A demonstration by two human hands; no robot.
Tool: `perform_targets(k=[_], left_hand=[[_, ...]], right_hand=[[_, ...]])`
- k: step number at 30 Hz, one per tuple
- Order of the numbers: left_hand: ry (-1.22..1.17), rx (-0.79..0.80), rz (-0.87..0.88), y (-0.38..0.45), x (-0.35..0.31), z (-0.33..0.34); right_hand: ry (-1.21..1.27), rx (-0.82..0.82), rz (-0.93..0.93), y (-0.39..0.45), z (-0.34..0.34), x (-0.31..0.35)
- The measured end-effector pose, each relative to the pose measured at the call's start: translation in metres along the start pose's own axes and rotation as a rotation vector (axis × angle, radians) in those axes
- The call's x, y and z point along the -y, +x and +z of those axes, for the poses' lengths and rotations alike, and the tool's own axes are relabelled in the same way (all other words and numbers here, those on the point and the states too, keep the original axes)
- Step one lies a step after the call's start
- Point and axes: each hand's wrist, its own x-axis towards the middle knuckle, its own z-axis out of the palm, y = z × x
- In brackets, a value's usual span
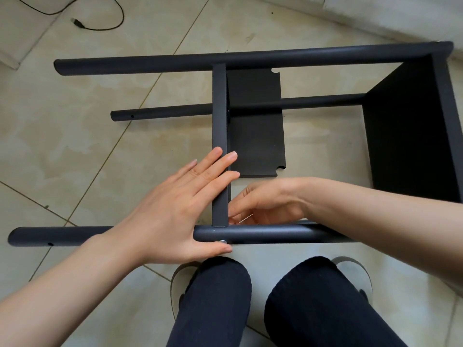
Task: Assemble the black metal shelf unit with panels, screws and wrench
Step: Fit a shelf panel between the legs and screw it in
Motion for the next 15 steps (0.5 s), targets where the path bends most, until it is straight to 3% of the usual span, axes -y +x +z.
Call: perform_targets(k=[15], left_hand=[[0.004, 0.002, -0.007, 0.0010, -0.0007, -0.0004]], right_hand=[[-0.024, -0.009, 0.047, 0.0044, -0.0054, 0.0004]])
